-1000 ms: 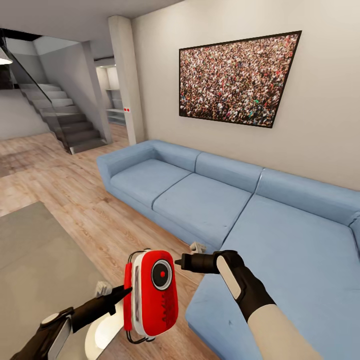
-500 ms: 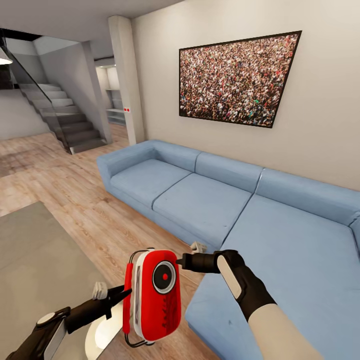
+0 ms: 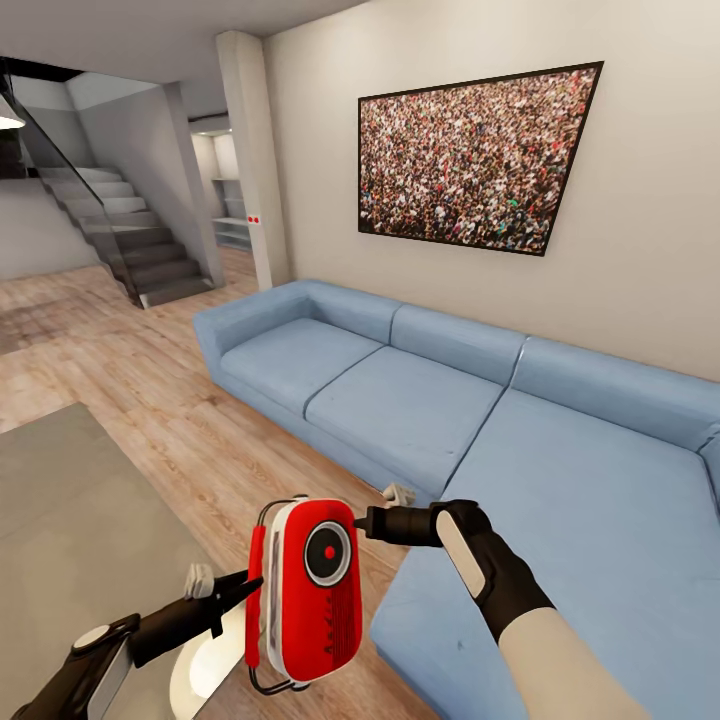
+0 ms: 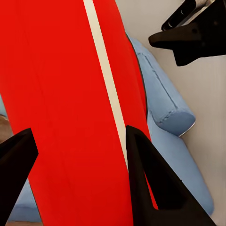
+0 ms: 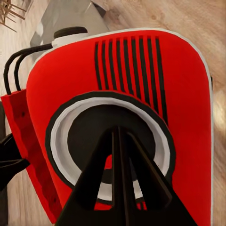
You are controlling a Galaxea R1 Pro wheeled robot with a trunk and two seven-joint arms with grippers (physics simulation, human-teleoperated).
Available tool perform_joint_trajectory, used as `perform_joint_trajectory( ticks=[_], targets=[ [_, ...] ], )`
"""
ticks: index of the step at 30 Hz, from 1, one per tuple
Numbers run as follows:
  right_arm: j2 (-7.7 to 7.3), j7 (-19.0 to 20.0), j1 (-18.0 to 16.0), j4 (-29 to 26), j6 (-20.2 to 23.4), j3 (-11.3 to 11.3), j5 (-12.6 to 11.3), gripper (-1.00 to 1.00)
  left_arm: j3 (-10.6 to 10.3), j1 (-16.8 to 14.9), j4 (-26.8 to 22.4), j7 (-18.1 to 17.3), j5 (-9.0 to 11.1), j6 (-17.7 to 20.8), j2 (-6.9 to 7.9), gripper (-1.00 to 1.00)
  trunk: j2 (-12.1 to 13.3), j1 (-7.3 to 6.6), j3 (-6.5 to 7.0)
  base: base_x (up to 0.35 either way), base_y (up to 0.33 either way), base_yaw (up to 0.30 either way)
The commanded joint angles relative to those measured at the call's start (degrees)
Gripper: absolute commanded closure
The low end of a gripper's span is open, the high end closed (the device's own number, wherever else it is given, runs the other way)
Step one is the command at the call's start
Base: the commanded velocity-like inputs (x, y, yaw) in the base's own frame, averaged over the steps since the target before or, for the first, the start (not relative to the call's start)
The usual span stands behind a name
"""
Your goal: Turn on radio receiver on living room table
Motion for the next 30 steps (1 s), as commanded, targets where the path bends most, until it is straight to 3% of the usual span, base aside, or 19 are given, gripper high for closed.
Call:
perform_joint_trajectory(
  ticks=[1,10,15,26,28,30],
  targets=[
    [0.00,-0.01,0.00,0.04,-0.01,0.00,-0.01,1.00,0.03,-0.01,-0.05,0.14,0.09,0.06,-0.07,1.00,0.00,0.00,0.00,0.000,0.000,0.000],
    [0.00,-0.09,0.00,1.62,-0.06,-0.03,-0.02,1.00,0.16,-0.01,-1.12,-0.13,0.57,0.35,-0.58,1.00,0.00,0.00,0.00,0.000,0.000,0.000],
    [0.03,-0.09,0.01,4.83,-1.95,-0.14,-0.18,1.00,0.26,-0.01,-3.19,0.01,0.47,4.16,-0.66,1.00,0.00,0.00,0.00,0.000,0.000,0.000],
    [0.18,0.02,0.00,6.66,-2.91,-0.07,-0.04,1.00,0.27,-0.01,-3.25,0.24,0.30,4.62,-0.90,1.00,0.00,0.00,0.00,0.000,0.000,0.000],
    [0.16,2.12,0.00,6.60,-2.96,0.01,0.13,1.00,0.27,-0.01,-3.22,0.24,0.30,4.62,-0.89,1.00,0.00,0.00,0.00,0.000,0.000,0.000],
    [-0.20,8.84,0.00,6.60,-2.97,-0.08,0.83,1.00,0.27,-0.01,-3.24,0.22,0.30,4.68,-0.89,1.00,0.00,0.00,0.00,0.000,0.000,0.000]
  ],
)
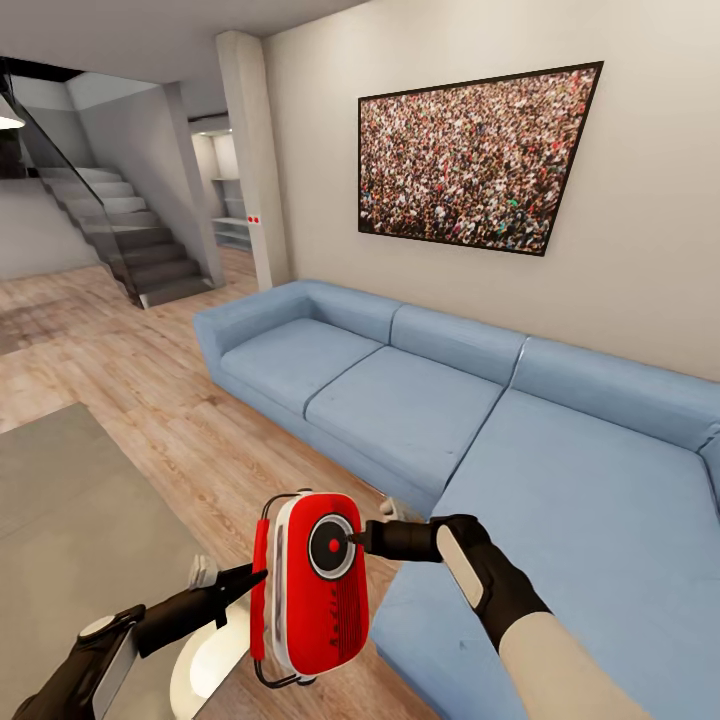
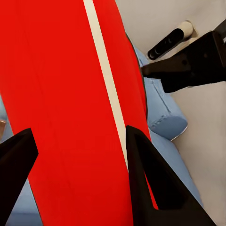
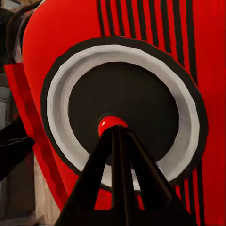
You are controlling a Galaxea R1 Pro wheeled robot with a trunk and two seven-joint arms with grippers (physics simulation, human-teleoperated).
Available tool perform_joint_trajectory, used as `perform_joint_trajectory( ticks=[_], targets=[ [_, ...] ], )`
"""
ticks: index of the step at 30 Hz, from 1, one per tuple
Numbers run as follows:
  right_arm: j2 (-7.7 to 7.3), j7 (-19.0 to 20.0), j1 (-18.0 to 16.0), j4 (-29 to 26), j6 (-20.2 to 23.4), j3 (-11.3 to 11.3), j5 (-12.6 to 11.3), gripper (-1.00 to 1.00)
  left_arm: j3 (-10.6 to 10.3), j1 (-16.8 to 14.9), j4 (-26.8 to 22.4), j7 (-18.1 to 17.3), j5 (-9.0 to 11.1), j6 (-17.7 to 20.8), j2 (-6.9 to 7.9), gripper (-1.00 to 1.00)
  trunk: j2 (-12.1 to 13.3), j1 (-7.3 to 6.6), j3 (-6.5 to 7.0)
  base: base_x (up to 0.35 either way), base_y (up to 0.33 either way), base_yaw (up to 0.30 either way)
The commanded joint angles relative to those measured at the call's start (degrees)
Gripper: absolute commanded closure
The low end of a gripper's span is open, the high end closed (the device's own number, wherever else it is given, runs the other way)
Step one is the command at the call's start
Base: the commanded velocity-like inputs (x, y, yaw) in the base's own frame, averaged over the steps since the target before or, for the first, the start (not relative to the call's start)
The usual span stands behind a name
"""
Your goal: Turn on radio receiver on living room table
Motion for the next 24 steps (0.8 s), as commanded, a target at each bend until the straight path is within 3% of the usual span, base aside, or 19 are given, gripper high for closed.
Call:
perform_joint_trajectory(
  ticks=[1,5,24],
  targets=[
    [-0.92,1.47,0.00,0.00,-0.02,-0.07,0.20,1.00,0.04,-0.01,-0.05,0.12,0.06,-0.11,-0.01,1.00,0.00,0.00,0.00,0.000,0.000,0.000],
    [-2.66,2.62,0.00,0.00,-0.11,-0.11,0.12,1.00,0.04,-0.01,-0.04,0.16,-0.02,-0.18,-0.02,1.00,0.00,0.00,0.00,0.000,0.000,0.000],
    [-2.74,1.84,0.00,0.00,-0.14,-0.08,0.27,1.00,-0.04,-0.01,-0.02,0.39,-0.11,-0.18,-0.14,1.00,0.00,0.00,0.00,0.000,0.000,0.000]
  ],
)
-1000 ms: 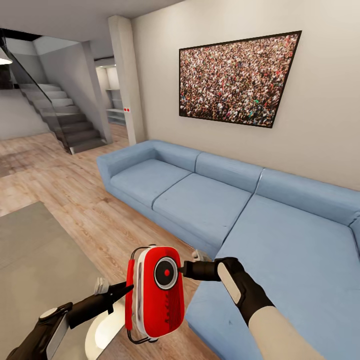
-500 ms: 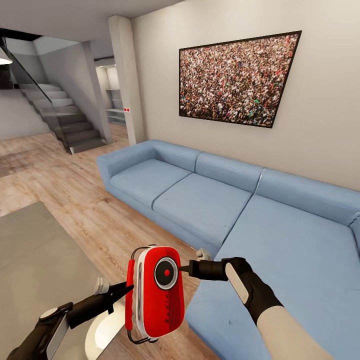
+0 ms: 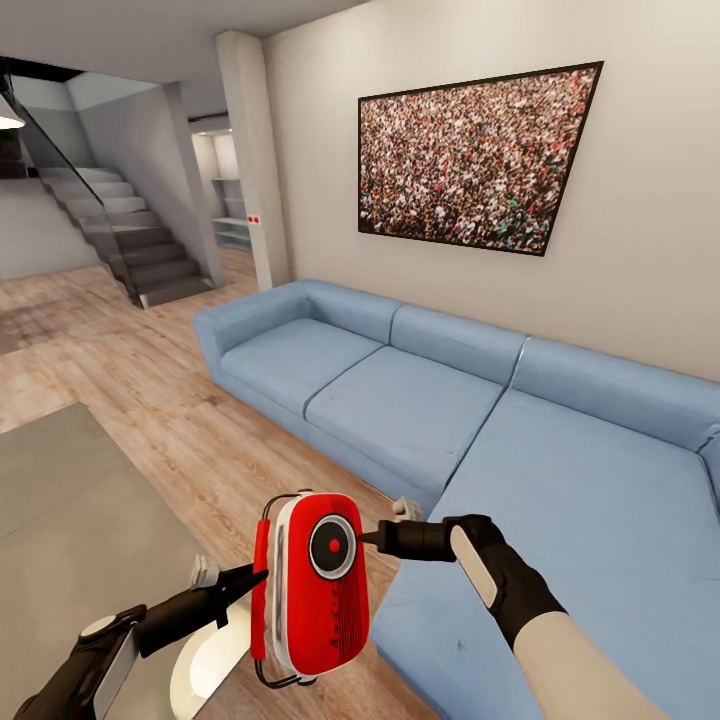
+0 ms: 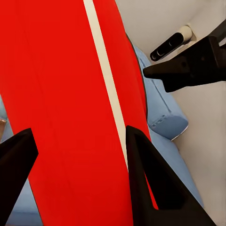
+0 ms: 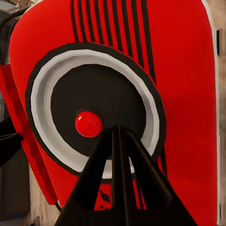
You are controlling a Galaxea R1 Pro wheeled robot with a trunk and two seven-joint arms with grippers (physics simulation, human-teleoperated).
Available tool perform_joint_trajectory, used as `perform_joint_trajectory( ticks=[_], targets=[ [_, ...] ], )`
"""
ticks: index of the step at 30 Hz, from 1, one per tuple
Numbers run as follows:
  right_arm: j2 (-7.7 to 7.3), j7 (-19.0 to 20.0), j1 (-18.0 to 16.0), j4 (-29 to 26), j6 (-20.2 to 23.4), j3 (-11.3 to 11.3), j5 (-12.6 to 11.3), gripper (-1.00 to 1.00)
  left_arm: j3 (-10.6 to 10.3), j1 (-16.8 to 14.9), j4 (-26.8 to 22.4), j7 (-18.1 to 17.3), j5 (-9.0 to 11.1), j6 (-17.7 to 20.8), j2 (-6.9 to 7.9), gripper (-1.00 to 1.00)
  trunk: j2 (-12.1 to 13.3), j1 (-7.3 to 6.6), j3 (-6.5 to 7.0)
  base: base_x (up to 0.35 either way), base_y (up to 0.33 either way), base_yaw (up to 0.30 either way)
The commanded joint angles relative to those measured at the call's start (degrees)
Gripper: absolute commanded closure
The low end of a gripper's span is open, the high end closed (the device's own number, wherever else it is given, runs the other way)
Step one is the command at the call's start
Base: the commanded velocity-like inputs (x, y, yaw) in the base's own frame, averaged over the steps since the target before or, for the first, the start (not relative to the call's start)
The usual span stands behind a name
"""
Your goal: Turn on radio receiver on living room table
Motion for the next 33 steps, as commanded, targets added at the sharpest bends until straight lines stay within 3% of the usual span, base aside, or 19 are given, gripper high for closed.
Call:
perform_joint_trajectory(
  ticks=[1,5,8,12,33],
  targets=[
    [0.06,-0.13,0.00,0.00,0.00,0.02,0.02,1.00,0.04,-0.01,-0.04,0.11,0.06,-0.13,-0.02,1.00,0.00,0.00,0.00,0.000,0.000,0.000],
    [0.55,-0.53,-0.13,0.00,0.02,0.21,-0.02,1.00,0.04,-0.01,-0.06,0.11,0.06,-0.13,-0.05,1.00,0.00,0.00,0.00,0.000,0.000,0.000],
    [1.94,-2.79,-0.35,0.00,0.01,0.30,-0.10,1.00,0.04,-0.01,-0.07,0.11,0.06,-0.08,-0.01,1.00,0.00,0.00,0.00,0.000,0.000,0.000],
    [2.73,-4.15,-0.66,0.00,-0.02,0.40,-0.18,1.00,0.04,-0.01,-0.08,0.11,0.06,-0.05,0.01,1.00,0.00,0.00,0.00,0.000,0.000,0.000],
    [3.17,-4.32,-0.72,0.05,-0.03,0.42,-0.38,1.00,0.04,-0.01,-0.10,0.14,0.06,-0.04,-0.04,1.00,0.00,0.00,0.00,0.000,0.000,0.000]
  ],
)
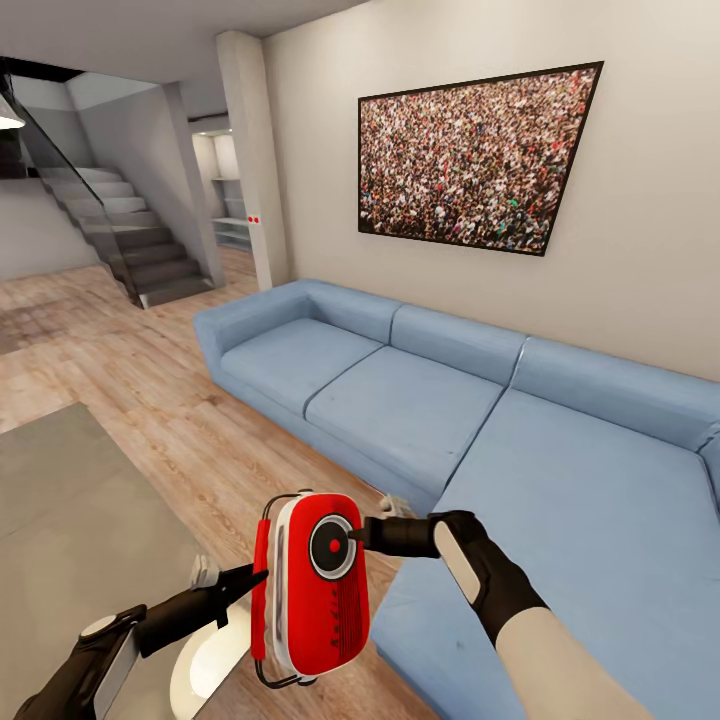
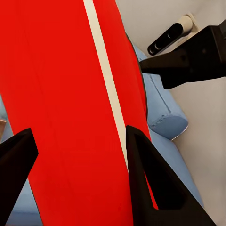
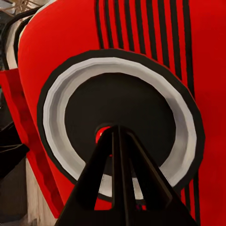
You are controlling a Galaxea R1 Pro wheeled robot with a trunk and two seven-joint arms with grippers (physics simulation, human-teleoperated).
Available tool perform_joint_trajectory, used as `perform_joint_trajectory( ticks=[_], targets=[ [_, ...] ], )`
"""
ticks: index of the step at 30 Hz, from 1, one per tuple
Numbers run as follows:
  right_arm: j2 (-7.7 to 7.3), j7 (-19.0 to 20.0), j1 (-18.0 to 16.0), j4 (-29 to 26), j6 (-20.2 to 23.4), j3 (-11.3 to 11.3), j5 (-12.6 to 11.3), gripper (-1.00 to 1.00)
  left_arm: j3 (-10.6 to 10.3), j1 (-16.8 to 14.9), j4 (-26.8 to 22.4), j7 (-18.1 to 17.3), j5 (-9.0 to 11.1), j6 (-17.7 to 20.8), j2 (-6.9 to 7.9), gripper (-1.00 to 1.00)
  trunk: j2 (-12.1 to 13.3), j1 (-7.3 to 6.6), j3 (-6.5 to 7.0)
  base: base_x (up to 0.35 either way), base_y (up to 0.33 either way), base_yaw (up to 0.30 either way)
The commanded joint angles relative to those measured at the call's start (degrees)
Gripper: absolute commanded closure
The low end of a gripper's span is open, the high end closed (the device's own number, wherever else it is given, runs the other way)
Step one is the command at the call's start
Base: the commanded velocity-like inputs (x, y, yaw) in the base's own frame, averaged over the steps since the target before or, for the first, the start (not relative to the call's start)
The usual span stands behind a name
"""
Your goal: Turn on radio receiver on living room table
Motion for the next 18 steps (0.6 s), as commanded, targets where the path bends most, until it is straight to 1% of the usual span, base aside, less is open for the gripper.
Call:
perform_joint_trajectory(
  ticks=[1,3,5,8,11,18],
  targets=[
    [0.16,0.00,-0.03,0.03,0.02,0.00,-0.02,1.00,0.04,-0.01,-0.05,0.10,0.06,-0.13,-0.01,1.00,0.00,0.00,0.00,0.000,0.000,0.000],
    [0.45,-0.03,-0.20,0.44,0.05,0.00,-0.05,1.00,0.04,-0.01,-0.03,0.14,0.06,-0.11,0.01,1.00,0.00,0.00,0.00,0.000,0.000,0.000],
    [0.66,-0.06,-1.45,2.97,0.00,0.00,-0.03,1.00,0.04,-0.01,-0.03,0.16,0.06,-0.08,-0.01,1.00,0.00,0.00,0.00,0.000,0.000,0.000],
    [0.72,0.02,-2.18,4.76,-1.11,0.00,0.01,1.00,0.04,-0.01,-0.04,0.16,0.06,-0.05,-0.01,1.00,0.00,0.00,0.00,0.000,0.000,0.000],
    [0.72,0.05,-2.39,5.33,-2.12,0.00,0.02,1.00,0.04,-0.01,-0.02,0.17,0.05,-0.04,-0.01,1.00,0.00,0.00,0.00,0.000,0.000,0.000],
    [0.66,0.17,-2.44,5.49,-2.39,0.00,0.02,1.00,0.04,-0.01,-0.01,0.17,0.04,-0.04,-0.01,1.00,0.00,0.00,0.00,0.000,0.000,0.000]
  ],
)
